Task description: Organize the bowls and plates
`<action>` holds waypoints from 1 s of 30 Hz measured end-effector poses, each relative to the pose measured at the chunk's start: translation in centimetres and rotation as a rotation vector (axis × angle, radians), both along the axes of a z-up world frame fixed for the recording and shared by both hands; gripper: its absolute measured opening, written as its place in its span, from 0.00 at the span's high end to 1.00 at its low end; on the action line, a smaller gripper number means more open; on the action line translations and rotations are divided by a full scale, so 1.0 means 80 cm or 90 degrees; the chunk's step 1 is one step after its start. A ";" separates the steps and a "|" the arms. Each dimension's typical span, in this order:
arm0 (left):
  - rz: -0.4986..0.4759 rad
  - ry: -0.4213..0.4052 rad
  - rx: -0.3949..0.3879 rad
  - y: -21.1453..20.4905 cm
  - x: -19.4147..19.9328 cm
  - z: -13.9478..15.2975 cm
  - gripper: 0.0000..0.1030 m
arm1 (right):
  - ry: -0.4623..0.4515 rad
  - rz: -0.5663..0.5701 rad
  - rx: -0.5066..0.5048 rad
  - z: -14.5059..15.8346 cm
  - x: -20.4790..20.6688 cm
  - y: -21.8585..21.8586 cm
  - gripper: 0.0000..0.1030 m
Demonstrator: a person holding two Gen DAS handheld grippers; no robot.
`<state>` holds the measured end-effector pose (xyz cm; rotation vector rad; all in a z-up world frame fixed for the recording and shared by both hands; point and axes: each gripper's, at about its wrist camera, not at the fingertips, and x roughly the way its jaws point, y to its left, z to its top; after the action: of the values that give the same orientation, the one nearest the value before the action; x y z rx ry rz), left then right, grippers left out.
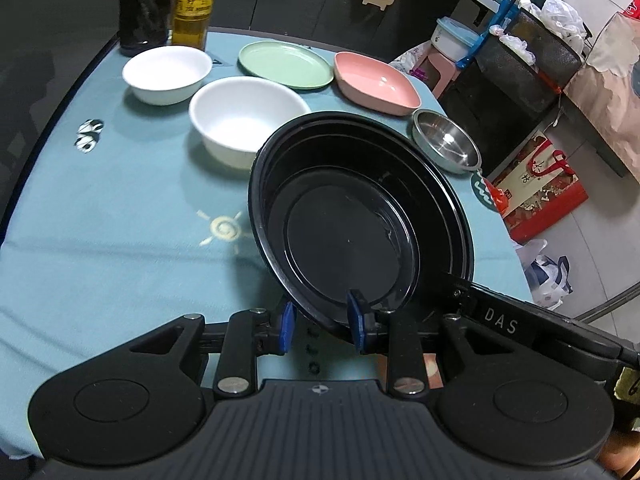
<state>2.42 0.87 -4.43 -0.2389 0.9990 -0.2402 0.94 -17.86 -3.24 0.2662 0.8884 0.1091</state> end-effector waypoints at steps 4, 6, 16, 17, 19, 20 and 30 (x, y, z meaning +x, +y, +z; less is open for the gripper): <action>0.002 0.004 -0.003 0.011 -0.013 -0.003 0.75 | 0.000 0.008 -0.005 -0.001 -0.013 0.009 0.80; 0.004 0.009 -0.005 0.015 -0.018 -0.005 0.75 | 0.001 0.012 -0.006 -0.002 -0.020 0.013 0.79; 0.013 0.026 -0.002 0.026 -0.031 -0.019 0.75 | 0.018 0.027 -0.010 -0.015 -0.037 0.029 0.79; 0.013 0.027 -0.002 0.027 -0.031 -0.020 0.75 | 0.020 0.028 -0.009 -0.016 -0.037 0.029 0.79; 0.014 0.029 -0.002 0.028 -0.032 -0.021 0.75 | 0.021 0.029 -0.009 -0.017 -0.037 0.030 0.79; 0.015 0.030 -0.003 0.028 -0.031 -0.021 0.75 | 0.020 0.029 -0.009 -0.017 -0.037 0.031 0.79; -0.020 0.032 -0.008 0.032 -0.027 -0.023 0.69 | 0.030 0.028 0.004 -0.021 -0.033 0.027 0.78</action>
<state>0.25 3.42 -6.23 -0.2416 1.0514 -0.2707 -1.73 -15.67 -4.94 0.2566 0.9406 0.1472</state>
